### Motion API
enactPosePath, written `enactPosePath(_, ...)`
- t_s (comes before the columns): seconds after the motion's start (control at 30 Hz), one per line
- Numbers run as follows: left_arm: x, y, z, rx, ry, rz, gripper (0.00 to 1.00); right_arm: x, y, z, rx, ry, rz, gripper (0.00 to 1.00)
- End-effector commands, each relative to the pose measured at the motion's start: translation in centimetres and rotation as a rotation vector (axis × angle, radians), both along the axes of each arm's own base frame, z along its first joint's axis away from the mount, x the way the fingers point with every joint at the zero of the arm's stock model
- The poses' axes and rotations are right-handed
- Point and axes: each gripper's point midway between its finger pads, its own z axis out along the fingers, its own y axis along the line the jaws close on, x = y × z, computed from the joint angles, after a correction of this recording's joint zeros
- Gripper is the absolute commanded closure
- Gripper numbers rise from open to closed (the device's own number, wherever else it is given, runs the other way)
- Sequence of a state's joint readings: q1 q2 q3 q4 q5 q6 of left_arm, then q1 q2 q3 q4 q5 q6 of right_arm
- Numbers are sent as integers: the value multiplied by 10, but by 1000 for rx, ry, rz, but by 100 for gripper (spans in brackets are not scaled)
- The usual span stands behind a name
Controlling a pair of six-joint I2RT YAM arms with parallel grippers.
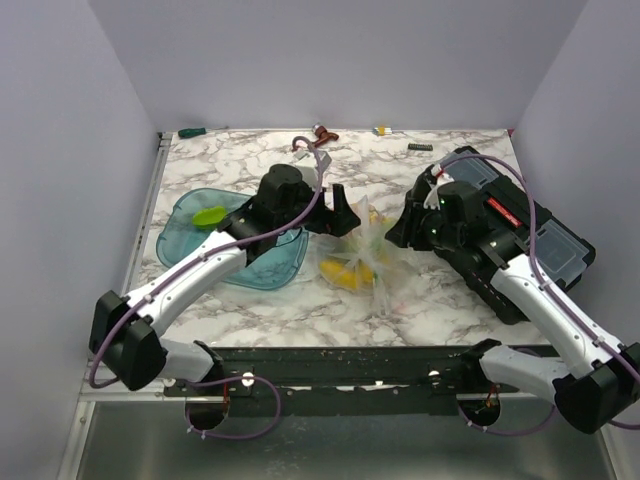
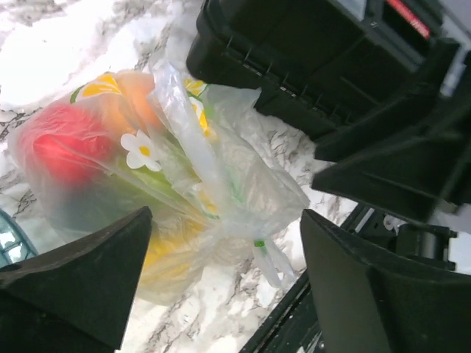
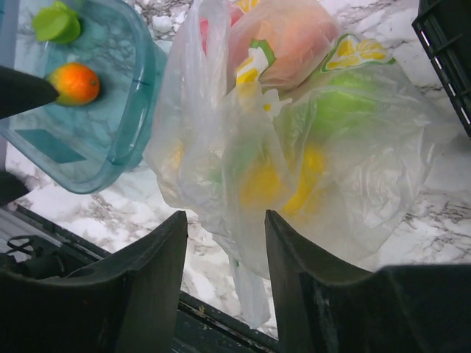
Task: Take the fake fruits out of the plastic bag
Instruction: Move the plastic bag to the center of the board, then untie the plastic bag at the center of the board.
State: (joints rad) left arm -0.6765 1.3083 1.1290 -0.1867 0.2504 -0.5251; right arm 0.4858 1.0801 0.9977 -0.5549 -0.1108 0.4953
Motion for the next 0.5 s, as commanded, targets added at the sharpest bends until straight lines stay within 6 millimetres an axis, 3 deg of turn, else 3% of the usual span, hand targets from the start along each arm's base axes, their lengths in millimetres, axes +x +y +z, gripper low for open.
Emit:
enactPosePath(0.0,0,-23,-13,19,80,-100,25,-8,8,-1,5,11,32,46)
enactPosePath(0.17,4,-18,-30,57,151,-42,33,-12,30,-1,28,16,129,39)
enactPosePath(0.33,6,-5,-14,26,74,19,34,-13,47,-22,-165,0,65,34)
enactPosePath(0.4,12,7,-9,49,28,80,31,-13,47,-26,-227,-24,-23,33)
enactPosePath(0.47,17,15,-2,65,-16,118,22,-10,48,-29,-231,-38,-114,32)
